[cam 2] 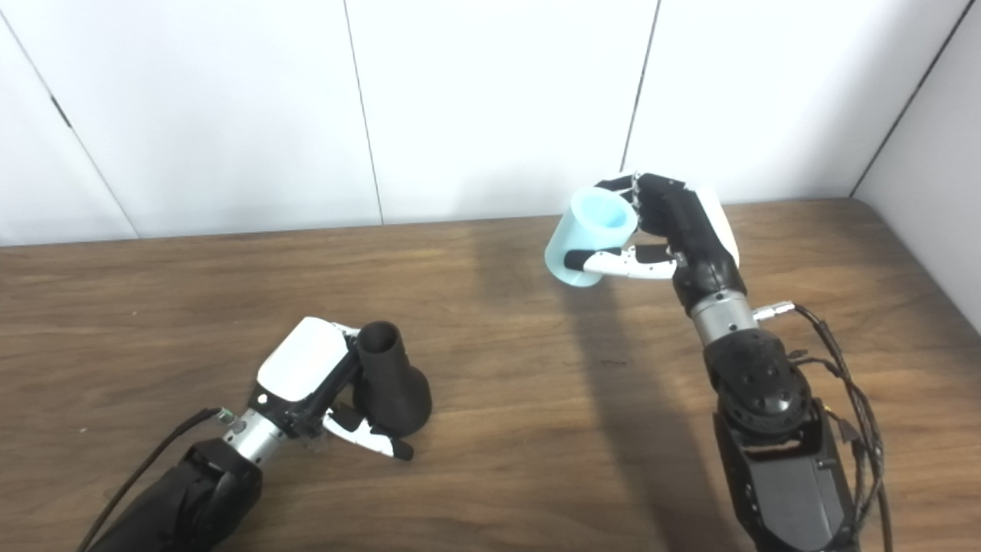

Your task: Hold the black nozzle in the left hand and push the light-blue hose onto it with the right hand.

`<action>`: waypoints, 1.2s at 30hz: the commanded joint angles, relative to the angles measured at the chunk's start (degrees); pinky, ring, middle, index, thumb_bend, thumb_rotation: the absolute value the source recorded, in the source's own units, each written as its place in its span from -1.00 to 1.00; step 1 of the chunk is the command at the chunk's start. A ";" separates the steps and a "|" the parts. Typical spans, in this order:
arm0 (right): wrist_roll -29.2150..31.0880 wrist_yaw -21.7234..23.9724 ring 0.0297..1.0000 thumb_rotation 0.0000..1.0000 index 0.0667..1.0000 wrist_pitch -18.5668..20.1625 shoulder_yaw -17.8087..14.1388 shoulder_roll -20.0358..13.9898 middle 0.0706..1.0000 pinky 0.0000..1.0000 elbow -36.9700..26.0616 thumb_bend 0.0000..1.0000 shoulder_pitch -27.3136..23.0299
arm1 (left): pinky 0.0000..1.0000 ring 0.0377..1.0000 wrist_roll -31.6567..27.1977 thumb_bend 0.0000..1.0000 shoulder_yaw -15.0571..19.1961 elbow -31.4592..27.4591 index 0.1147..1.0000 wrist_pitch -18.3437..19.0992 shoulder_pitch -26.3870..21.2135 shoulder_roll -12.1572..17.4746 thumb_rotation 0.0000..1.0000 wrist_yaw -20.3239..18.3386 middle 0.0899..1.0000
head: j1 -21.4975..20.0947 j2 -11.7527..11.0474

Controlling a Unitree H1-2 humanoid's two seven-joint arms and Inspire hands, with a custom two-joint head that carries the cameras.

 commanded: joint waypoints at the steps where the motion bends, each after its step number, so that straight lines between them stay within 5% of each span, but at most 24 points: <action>1: 0.34 0.49 -0.24 -1.00 0.03 -3.20 -0.11 -0.99 -0.13 -0.33 -1.24 0.03 -2.42 | 0.10 -0.09 0.82 0.01 -4.11 5.37 -0.15 -0.36 6.24 -3.67 -1.00 -1.62 -0.18 | 0.09 0.02; 9: 2.88 2.62 -0.19 -1.00 0.00 -1.17 1.47 1.11 -0.13 -0.29 -4.01 0.03 -2.92 | 0.09 -0.10 1.55 0.01 -4.24 5.95 -0.12 -0.02 6.04 -4.11 -1.00 -1.50 -0.19 | 0.60 -0.11; 21: -0.27 4.13 -0.23 -1.00 0.02 7.20 8.08 5.51 -0.15 -0.40 -12.36 0.02 -3.79 | 0.11 -0.10 2.29 0.01 -5.02 4.94 -0.12 0.69 6.22 -4.11 -1.00 -2.46 -0.18 | 1.00 -0.07; 36: -4.12 4.48 -0.31 -1.00 0.02 7.26 11.77 7.12 -0.14 -0.54 -13.18 0.02 -3.02 | 0.12 -0.10 1.85 0.01 -5.97 4.04 -0.14 1.72 6.35 -4.19 -1.00 -3.34 -0.17 | 2.12 -0.41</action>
